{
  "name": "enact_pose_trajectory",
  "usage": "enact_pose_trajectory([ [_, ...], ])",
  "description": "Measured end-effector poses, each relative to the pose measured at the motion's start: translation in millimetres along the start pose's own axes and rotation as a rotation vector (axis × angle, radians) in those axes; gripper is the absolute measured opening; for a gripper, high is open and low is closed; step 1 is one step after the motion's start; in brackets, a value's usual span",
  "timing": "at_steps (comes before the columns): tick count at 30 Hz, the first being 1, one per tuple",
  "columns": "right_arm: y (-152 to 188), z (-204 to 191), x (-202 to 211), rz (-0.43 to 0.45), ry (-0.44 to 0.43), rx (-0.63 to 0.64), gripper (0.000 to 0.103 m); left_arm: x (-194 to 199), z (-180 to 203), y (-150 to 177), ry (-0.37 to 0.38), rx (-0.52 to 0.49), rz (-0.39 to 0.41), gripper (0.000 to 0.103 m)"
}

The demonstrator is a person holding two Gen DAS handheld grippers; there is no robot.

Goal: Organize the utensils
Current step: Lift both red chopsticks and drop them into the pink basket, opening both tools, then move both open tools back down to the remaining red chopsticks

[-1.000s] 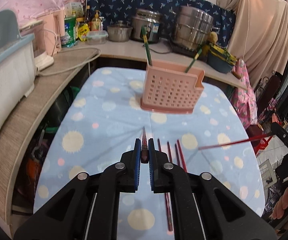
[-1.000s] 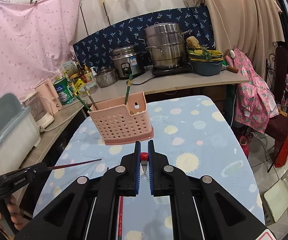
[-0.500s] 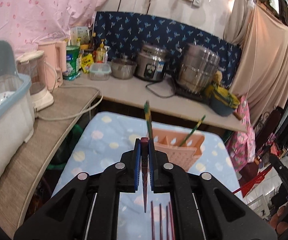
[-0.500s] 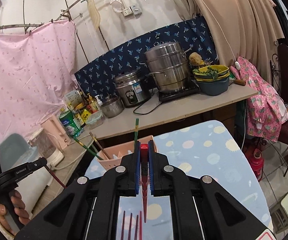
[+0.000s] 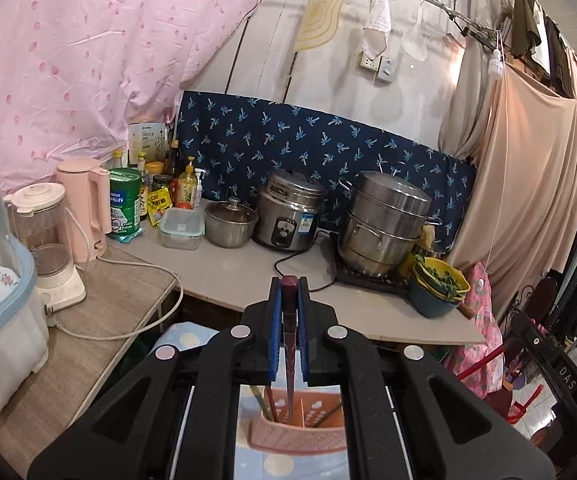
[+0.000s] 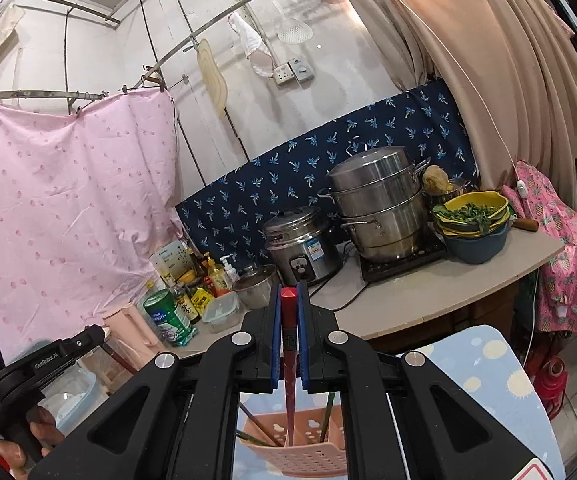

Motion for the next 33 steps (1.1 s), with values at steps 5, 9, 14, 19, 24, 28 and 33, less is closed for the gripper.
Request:
enact_pose_trajectory([
  [5,19,4,-31,-0.053,0.026,0.026,0.007,-32,1,12,-0.018,-0.003,-0.037,0.007],
  [9,44,15,-50,-0.119,0.044,0.025,0.007,-48,-2,32,-0.019,-0.004,-0.084,0.007],
  [14,68,22,-65,-0.178,0.060,0.033,0.007,-62,-3,51,-0.027,-0.011,-0.131,0.007],
  [19,77,26,-67,-0.196,0.067,0.022,0.017,-68,-7,60,-0.019,-0.003,-0.161,0.008],
  [24,75,26,-59,-0.185,0.067,0.021,0.029,-66,-6,66,-0.031,-0.016,-0.176,0.020],
  [28,74,22,-49,-0.177,0.068,0.037,0.032,-61,-4,70,-0.037,-0.030,-0.184,0.025],
  [33,76,20,-32,-0.176,0.064,0.042,0.032,-48,0,75,-0.043,-0.050,-0.187,0.033],
])
Point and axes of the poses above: each gripper's, at about its wrist camera, not at the fingertips, and x roughly against the way its jaws point, z to its right, y to its underside, the point moved 1 cm from there along -x, roughly the way its jaws point, and after that the axes turned 5 degrees about z, right-handed, at the moved point
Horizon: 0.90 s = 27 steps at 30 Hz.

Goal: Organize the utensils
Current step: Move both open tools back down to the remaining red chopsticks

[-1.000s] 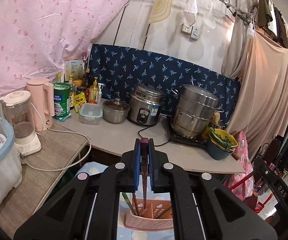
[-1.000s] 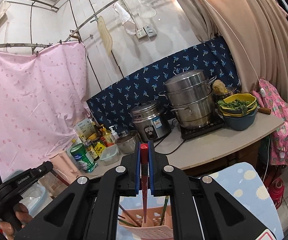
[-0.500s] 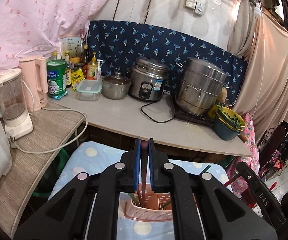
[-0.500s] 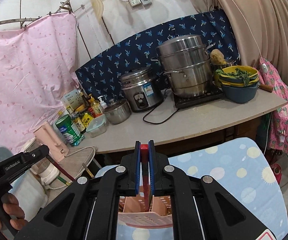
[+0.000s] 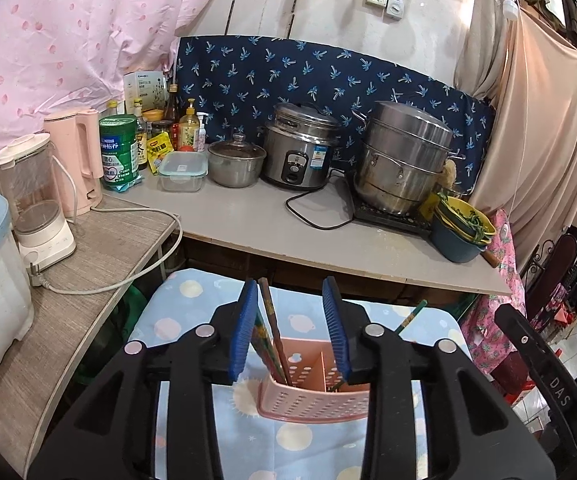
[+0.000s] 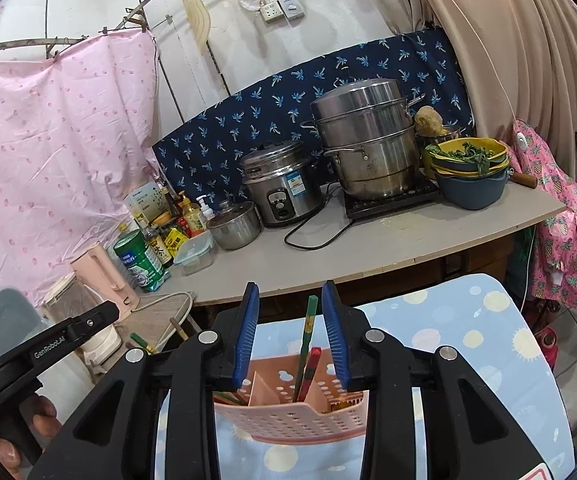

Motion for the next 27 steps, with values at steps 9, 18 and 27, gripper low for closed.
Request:
enact_pose_trajectory([
  [9,28,3,47,-0.031,0.001,0.003,0.033,30,4,30,0.004,-0.030,-0.031,0.034],
  [18,85,4,92,-0.105,0.015,0.031,0.033,60,1,88,0.000,-0.078,-0.096,0.034],
  [27,154,2,127,-0.216,0.051,0.115,0.033,86,-12,152,0.001,-0.109,-0.184,0.034],
])
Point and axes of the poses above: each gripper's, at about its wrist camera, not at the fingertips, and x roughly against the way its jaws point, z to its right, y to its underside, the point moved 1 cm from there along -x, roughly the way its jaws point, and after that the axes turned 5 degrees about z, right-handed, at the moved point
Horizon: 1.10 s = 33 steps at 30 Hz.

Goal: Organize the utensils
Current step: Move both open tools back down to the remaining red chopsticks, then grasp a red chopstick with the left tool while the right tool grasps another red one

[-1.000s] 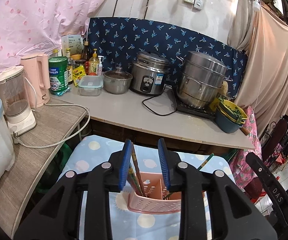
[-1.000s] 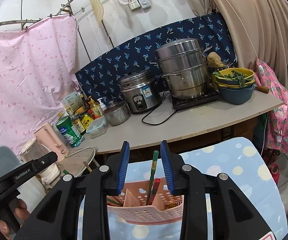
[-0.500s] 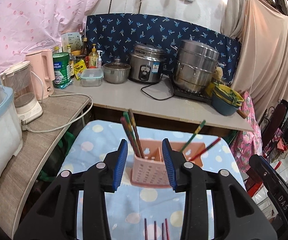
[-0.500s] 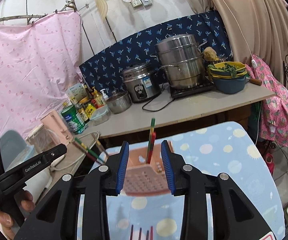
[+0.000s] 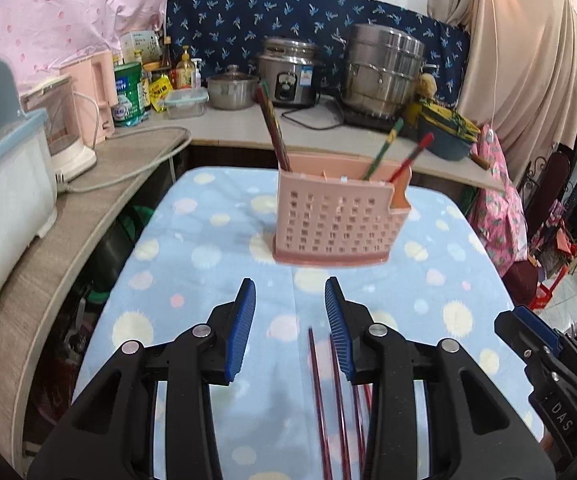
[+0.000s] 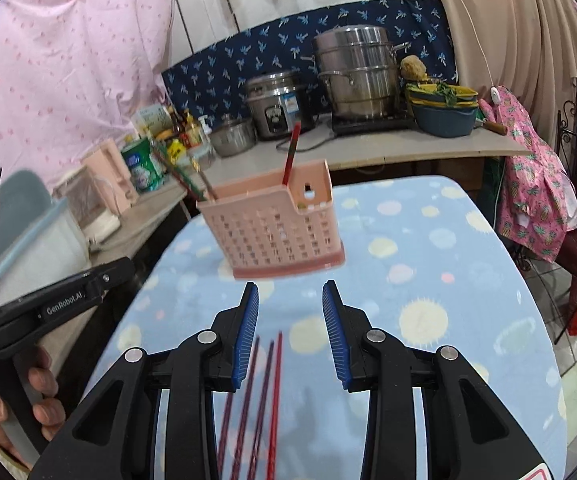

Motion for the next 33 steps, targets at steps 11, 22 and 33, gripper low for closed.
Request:
enact_pose_trajectory([
  [11,89,-3,8,-0.154,0.031,0.060,0.033,1,-2,83,0.007,-0.018,-0.134,0.034],
  [22,140,-10,4,-0.261,0.016,0.087,0.033,-1,-3,136,0.002,-0.020,-0.242,0.034],
  [33,154,-23,-1,-0.298,-0.008,0.124,0.029,0,-4,149,0.001,-0.025,-0.274,0.035],
])
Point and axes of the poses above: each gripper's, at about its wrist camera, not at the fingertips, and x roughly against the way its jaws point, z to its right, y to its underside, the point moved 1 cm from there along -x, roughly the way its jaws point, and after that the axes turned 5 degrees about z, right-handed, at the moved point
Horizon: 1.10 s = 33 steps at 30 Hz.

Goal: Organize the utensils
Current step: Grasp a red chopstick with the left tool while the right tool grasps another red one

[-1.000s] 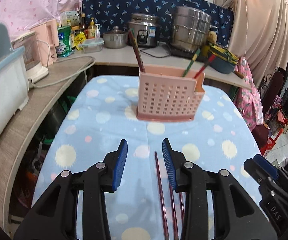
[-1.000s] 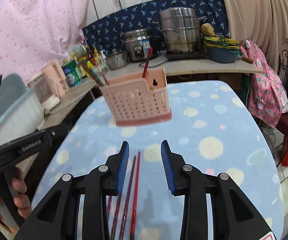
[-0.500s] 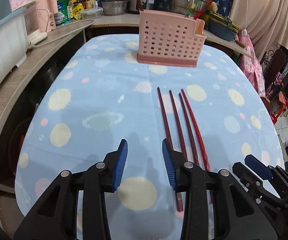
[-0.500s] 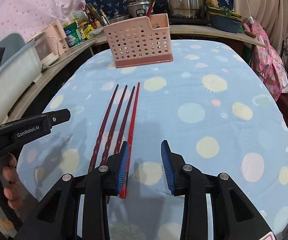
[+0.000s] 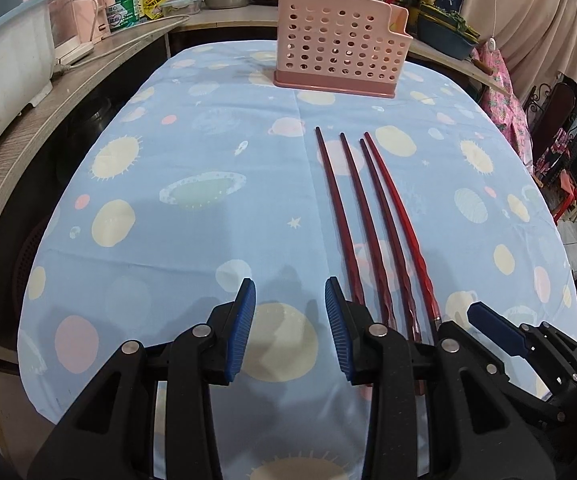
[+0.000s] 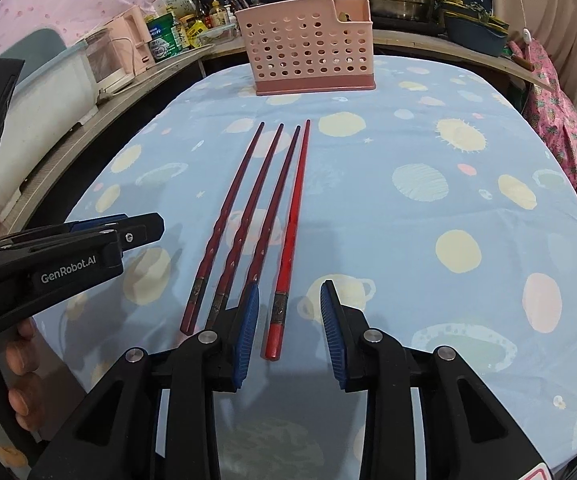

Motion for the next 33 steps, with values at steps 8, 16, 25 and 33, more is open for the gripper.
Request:
enact_pose_trajectory([
  [8,9,-2,-7,-0.030,0.011,0.018,0.015,-1,2,4,0.001,-0.011,-0.010,0.045],
  [16,10,14,-4,-0.018,0.041,-0.021,0.007,0,13,9,0.016,-0.040,-0.015,0.056],
  [25,13,25,0,-0.013,0.053,-0.054,0.007,-6,29,23,0.033,-0.093,-0.049,0.056],
  [33,13,26,1,-0.012,0.053,-0.055,0.007,-15,28,29,0.025,-0.096,-0.080,0.055],
])
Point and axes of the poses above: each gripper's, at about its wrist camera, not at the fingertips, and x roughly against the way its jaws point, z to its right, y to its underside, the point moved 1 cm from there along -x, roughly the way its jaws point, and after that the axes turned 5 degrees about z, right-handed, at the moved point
